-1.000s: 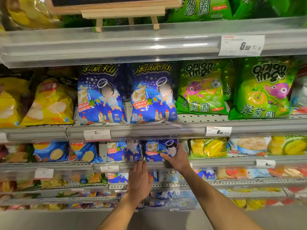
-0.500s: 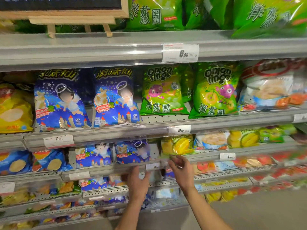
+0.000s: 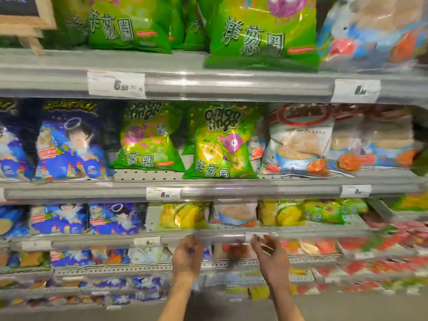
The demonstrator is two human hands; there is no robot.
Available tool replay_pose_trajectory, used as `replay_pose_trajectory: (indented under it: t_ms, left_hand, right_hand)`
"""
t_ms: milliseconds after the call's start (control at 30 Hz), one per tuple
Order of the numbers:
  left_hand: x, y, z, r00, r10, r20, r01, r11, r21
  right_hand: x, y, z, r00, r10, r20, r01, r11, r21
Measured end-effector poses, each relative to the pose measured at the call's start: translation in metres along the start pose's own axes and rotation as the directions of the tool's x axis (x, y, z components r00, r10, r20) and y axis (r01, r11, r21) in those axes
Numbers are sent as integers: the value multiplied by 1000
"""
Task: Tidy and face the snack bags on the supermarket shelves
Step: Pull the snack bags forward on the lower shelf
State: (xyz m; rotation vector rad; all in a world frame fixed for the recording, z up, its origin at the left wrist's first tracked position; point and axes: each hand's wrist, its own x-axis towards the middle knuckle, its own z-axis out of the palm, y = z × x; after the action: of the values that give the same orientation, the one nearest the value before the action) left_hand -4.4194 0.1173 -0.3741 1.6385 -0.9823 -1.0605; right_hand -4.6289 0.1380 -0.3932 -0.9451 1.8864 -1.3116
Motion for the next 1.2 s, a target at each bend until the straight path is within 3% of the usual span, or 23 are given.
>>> replay_pose_trajectory:
  t_ms: [100,267,500,900,1033,1200]
  left_hand:
    - [-14,8,44,998,58,-28,-58,998,18]
    - [-40,5,97,996,29,-80,-31,999,-33]
    - [-40,13,125,987,46,-154,-43,999,22]
    - [45,39,123,956,293,-2,-281,920,274]
    - [69,31,122,958,271,91,-286,920,268]
    - [88,23,126,962,253,102,-269,939,212]
  right_hand:
    - [33,11,-33,1000,12,12,-12,1000,-19]
    - [73,18,-75,998,-68,-8,68,997,-46]
    - [108,11,-99,984,-175,-18,170,972,-161]
    - [166,0,-87,981,-124,148,145,980,-137]
    - [179,6,-85,966,-115,230,158,971,-179]
    - [195,13,-85,948,-105,300,161,973,-167]
